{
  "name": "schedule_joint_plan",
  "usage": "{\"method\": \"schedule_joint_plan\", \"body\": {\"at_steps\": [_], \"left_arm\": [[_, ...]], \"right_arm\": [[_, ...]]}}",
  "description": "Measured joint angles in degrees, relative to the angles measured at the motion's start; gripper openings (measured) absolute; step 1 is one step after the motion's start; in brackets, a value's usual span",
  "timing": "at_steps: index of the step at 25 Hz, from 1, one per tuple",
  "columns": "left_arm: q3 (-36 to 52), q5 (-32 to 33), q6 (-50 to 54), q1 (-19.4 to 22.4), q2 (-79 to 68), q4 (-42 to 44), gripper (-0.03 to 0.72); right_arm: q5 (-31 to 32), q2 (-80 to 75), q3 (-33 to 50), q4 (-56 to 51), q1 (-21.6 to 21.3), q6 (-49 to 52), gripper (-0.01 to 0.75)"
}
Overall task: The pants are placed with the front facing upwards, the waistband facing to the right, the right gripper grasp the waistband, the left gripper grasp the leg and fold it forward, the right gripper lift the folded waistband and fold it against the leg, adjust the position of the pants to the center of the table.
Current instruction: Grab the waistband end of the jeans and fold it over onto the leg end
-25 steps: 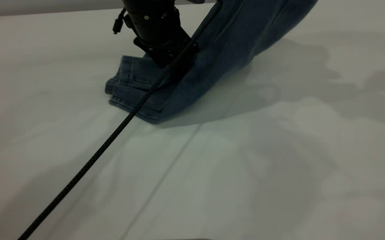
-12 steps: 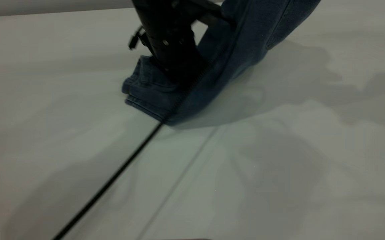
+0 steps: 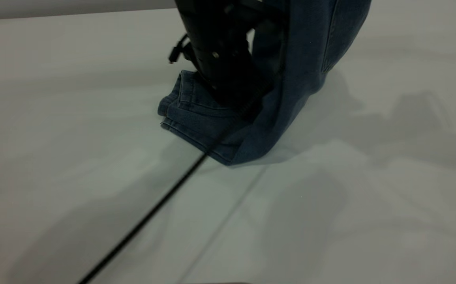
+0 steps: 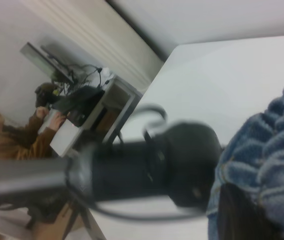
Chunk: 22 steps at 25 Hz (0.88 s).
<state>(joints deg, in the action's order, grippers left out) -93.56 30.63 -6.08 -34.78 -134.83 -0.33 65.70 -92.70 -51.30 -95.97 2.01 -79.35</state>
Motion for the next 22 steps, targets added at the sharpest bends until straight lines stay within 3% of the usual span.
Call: {"method": "schedule_joint_plan", "body": {"at_steps": [12, 17, 22], "left_arm": [[0.0, 5.3, 0.5, 8.0, 15.5, 1.1, 0.389], [0.0, 9.2, 0.3, 8.8, 21.8, 2.1, 0.389], [0.0, 10.0, 0.2, 8.8, 28.4, 4.1, 0.389]], "right_arm": [[-2.7, 0.0, 0.0, 0.1, 0.3, -0.7, 0.114], [-7.9, -1.3, 0.0, -0.5, 0.5, -1.0, 0.114], [-11.6, -5.0, 0.0, -3.4, 4.0, -3.4, 0.114]]}}
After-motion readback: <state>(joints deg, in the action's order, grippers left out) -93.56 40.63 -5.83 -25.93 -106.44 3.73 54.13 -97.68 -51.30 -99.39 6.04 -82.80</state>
